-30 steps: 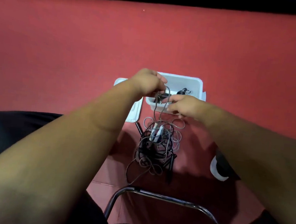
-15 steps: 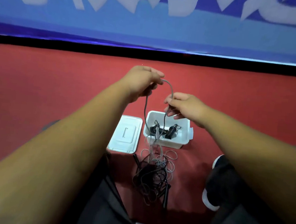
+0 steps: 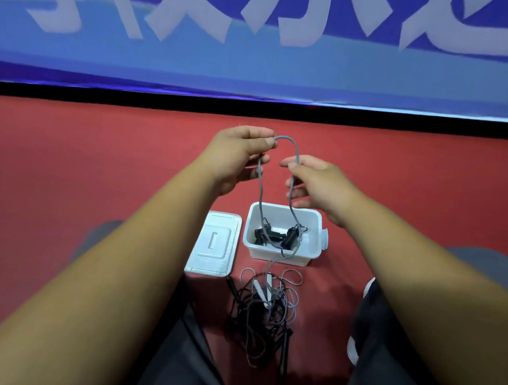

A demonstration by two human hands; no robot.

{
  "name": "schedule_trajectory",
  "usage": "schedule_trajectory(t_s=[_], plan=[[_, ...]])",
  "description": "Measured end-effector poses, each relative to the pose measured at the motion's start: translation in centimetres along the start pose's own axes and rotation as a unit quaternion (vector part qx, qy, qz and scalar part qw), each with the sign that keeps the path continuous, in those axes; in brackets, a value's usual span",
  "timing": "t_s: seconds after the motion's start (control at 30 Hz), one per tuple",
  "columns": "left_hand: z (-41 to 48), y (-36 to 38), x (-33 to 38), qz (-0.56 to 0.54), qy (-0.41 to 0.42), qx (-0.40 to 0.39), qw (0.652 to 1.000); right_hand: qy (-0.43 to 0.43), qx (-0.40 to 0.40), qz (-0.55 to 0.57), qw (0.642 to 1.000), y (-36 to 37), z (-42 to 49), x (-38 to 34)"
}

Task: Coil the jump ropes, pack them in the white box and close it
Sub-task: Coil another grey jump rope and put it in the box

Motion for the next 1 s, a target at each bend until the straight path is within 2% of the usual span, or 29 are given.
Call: schedule_trajectory(t_s=[0.17,0.5,0.73,0.83,1.0], plan=[[1.2,-0.4,-1.2,-0.032,-0.005,0.004,0.999,0.012,-0.028,-0.033,0.999,0.7,1.4,0.7],[3.6,1.4,-0.3,-0.034,0.021,-0.024,0.999,0.008,-0.019,-0.065,0.998,1.4,3.6,1.9],[4.9,1.0,0.0,-0.123,0.012,0.005,0.992,0.008,-0.086,-0.072,0.994,1.9,3.6,2.4],[5.3,0.7,0.0,-0.143,0.013,0.022,0.989,0.009,-0.082,-0.062,0.995,2.0,3.4,2.8],[5.6,-0.3,-0.2,-0.191,0.002,0.076,0.979,0.062,-0.07,-0.038,0.995,1.4,3.6,3.3]])
Point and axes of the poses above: each hand's wrist, its own z-axis towards the middle knuckle, its own y-axis out of the palm, x = y × z, the point moved 3 cm from there along z, towards the middle knuckle
